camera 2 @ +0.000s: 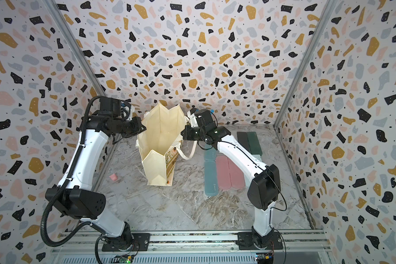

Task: Take out the pencil case from the canvas bag
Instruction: Place the canvas bag at the center of the board.

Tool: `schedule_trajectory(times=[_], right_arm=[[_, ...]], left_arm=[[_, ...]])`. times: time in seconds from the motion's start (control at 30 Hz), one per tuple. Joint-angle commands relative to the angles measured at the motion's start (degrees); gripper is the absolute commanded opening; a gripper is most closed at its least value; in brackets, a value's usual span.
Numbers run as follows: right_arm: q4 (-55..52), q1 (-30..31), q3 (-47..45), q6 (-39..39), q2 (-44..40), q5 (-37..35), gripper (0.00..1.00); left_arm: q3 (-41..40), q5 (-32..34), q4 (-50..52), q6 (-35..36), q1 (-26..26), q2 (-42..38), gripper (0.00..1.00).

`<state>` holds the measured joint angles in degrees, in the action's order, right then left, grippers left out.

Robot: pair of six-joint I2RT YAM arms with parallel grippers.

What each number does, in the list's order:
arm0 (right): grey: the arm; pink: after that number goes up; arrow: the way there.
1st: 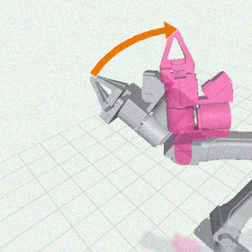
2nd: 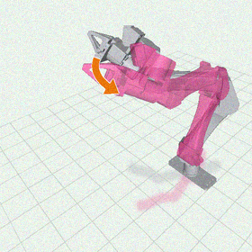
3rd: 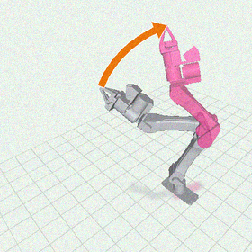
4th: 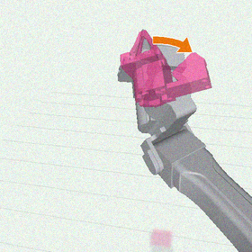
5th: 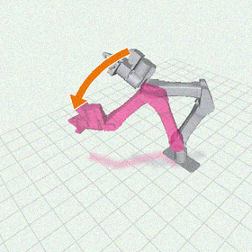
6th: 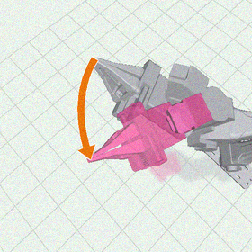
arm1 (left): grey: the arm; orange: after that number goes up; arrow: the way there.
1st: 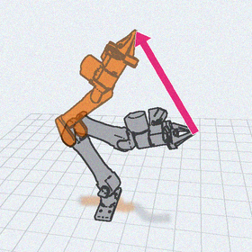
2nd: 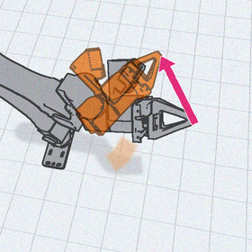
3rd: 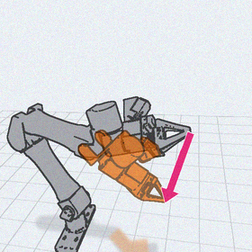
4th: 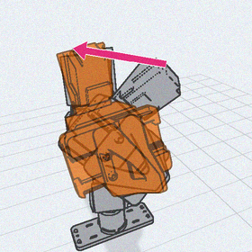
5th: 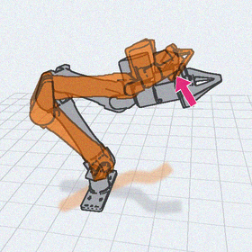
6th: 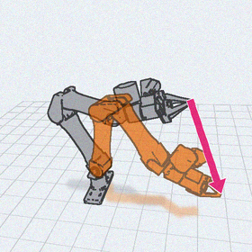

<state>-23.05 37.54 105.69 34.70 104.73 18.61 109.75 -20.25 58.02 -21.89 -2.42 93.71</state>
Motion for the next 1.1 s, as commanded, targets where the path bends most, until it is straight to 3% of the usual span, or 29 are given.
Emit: schedule_trajectory(times=[0.0, 0.5, 0.93, 1.07], right_arm=[[2.4, 0.1, 0.0, 0.0, -4.2, -0.3, 0.01], [2.0, 0.2, -0.6, 0.4, -0.7, 1.6, 0.02], [2.0, -0.7, 1.5, -1.1, 5.9, 1.2, 0.05], [2.4, -0.8, 1.5, -1.7, 5.6, 1.3, 0.21]], left_arm=[[2.7, 0.4, 1.9, -0.6, 0.1, -2.3, 0.00], [-2.3, 4.3, 2.9, -0.5, 0.1, -4.2, 0.00], [-4.8, 2.6, -2.7, -0.6, 0.1, -0.2, 0.00], [-4.5, 2.6, -3.3, -0.9, 0.2, -0.4, 0.33]])
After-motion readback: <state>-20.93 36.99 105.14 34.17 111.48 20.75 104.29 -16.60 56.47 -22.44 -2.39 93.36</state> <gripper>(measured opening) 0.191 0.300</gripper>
